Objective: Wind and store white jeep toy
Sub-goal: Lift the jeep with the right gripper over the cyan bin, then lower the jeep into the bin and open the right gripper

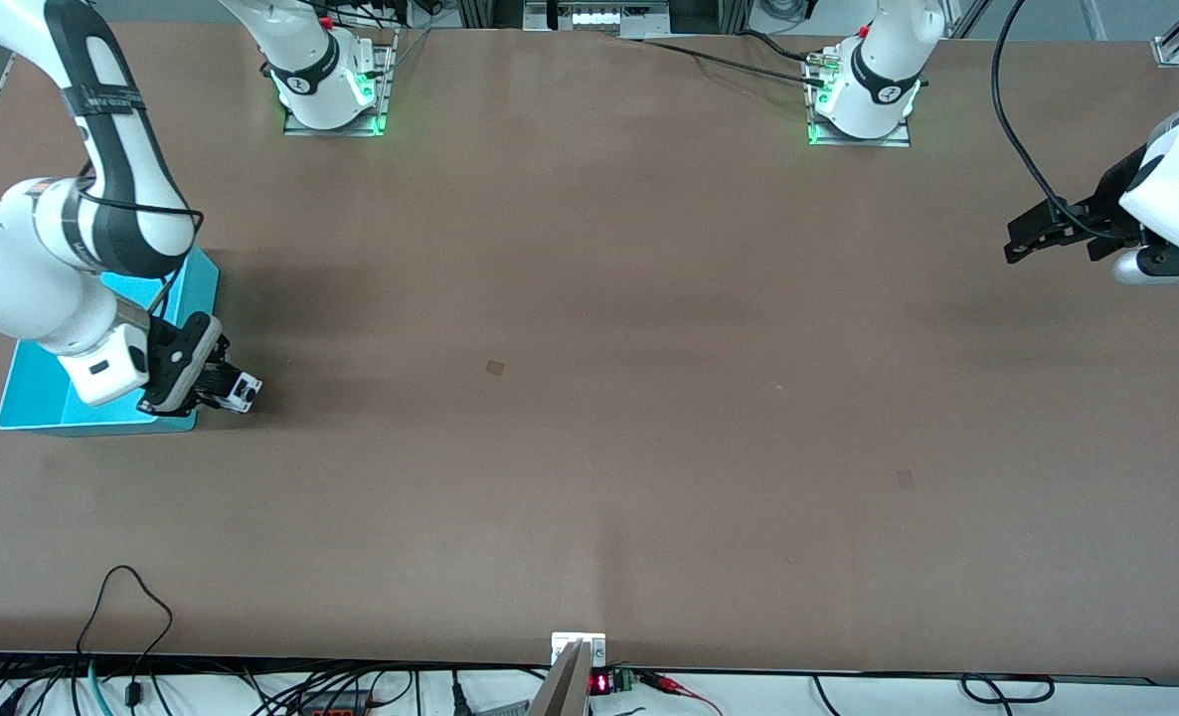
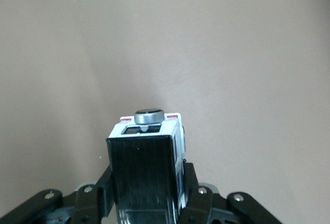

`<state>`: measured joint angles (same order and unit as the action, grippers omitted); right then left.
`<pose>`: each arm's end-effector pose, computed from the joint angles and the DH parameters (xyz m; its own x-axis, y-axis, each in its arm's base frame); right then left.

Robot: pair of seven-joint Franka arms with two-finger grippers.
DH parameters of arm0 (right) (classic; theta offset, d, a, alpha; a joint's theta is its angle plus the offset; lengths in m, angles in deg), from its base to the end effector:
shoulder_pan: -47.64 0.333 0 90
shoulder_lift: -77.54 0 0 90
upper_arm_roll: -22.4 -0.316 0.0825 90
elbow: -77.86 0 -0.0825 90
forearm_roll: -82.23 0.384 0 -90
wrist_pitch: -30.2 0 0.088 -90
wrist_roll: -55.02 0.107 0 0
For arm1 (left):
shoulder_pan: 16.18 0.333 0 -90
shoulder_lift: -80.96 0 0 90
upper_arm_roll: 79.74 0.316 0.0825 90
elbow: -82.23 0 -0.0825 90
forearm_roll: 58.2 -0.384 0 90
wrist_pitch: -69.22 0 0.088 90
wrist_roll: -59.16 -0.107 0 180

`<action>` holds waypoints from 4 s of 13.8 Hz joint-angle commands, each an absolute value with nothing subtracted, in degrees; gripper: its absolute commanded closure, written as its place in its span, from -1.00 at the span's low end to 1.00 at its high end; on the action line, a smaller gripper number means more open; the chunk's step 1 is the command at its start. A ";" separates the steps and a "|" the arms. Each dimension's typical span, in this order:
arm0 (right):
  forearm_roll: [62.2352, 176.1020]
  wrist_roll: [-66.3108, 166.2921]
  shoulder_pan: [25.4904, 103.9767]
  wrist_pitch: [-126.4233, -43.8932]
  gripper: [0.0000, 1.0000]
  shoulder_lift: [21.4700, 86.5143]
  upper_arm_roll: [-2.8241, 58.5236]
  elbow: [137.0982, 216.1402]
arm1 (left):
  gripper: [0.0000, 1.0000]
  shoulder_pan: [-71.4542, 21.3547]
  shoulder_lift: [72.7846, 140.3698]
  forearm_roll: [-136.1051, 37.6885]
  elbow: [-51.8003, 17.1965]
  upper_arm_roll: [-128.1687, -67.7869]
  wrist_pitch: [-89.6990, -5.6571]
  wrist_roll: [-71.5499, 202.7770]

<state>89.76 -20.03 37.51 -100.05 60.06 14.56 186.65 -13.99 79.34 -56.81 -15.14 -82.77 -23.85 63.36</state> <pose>0.6268 -0.0264 0.3503 0.3737 0.9140 0.1580 0.9239 -0.3819 0.0241 0.5467 -0.0109 0.5838 0.9970 0.0600 -0.0483 0.0610 -0.9980 0.0192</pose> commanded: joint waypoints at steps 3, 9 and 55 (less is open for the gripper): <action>90.85 -2.94 36.12 -94.52 1.00 63.21 18.52 185.88 | -1.00 -13.89 78.85 -57.32 -14.80 -82.82 -22.89 63.65; 89.97 9.67 36.03 -91.35 1.00 64.89 26.16 186.23 | -1.00 -13.89 78.85 -57.32 -14.80 -82.90 -22.89 63.65; 82.59 29.18 29.70 -101.23 -1.00 56.79 29.61 192.58 | -1.00 -14.07 78.76 -57.32 -14.62 -82.90 -22.19 63.65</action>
<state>83.17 30.08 29.76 -106.32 54.45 30.05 195.04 -14.03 79.26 -56.81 -15.12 -82.84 -23.10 63.36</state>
